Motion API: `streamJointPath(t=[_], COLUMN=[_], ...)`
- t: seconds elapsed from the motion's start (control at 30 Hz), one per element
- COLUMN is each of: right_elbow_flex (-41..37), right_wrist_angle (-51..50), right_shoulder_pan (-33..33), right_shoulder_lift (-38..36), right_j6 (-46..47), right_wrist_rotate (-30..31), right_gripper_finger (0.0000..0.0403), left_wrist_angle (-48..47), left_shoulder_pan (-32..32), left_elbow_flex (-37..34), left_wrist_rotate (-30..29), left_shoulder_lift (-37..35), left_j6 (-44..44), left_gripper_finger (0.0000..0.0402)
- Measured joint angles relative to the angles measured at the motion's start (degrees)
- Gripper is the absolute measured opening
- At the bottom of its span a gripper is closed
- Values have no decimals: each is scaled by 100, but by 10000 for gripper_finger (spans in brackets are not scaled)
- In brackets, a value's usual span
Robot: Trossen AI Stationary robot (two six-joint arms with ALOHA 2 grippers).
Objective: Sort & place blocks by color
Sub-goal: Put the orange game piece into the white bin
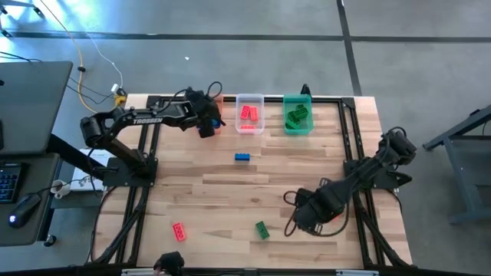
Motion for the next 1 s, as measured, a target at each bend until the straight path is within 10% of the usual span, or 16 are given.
streamJointPath(t=[1.0], right_elbow_flex=[-14], right_wrist_angle=[-1044], right_shoulder_pan=[1320], right_shoulder_lift=[543], right_j6=[-3446], right_wrist_rotate=[98], right_gripper_finger=[229], left_wrist_angle=[-42], left_shoulder_pan=[-679], left_elbow_flex=[0], left_wrist_rotate=[-41], left_shoulder_lift=[-2], left_j6=[-775], left_gripper_finger=[233])
